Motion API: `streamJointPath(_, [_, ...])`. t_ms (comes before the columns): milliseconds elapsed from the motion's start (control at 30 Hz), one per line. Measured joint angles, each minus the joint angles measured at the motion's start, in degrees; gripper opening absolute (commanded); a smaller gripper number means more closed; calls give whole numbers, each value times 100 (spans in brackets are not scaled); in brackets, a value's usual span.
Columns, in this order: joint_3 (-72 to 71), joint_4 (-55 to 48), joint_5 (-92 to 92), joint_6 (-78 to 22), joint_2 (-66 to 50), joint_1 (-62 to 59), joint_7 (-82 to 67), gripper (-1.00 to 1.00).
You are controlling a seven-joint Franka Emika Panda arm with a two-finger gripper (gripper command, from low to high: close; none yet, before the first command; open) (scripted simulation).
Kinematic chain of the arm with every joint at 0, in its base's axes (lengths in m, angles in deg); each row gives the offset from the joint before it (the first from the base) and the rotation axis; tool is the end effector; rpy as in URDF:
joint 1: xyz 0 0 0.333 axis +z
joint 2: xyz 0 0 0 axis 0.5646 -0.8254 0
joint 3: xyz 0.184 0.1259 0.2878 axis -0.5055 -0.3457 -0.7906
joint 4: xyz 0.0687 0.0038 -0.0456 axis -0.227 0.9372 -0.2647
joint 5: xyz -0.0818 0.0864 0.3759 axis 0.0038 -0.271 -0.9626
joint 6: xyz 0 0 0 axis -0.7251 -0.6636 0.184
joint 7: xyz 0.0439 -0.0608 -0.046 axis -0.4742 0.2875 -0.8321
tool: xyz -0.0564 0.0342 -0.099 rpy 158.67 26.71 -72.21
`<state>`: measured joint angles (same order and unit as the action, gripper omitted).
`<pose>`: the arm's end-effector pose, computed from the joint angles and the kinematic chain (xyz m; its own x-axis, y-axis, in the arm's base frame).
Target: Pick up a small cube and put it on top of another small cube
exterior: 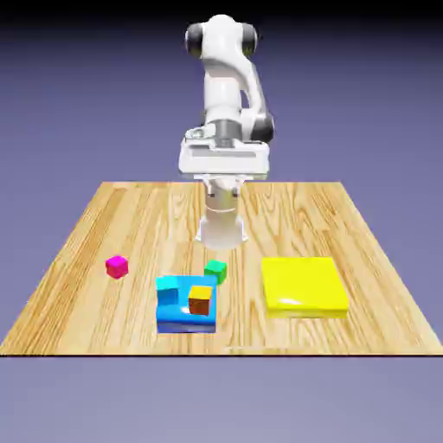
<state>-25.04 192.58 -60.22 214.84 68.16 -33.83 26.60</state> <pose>0.3772 -0.0010 0.4661 0.5527 -0.6928 0.4631 -0.5254 -0.7211 -0.4516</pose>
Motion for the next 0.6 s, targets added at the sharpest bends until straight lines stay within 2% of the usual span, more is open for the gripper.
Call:
streamJointPath(500, [716, 116, -768, -3738, -2809, -214, 788, 0])
streamJointPath(600, [668, 148, -909, -3626, -3103, -227, 732, 0])
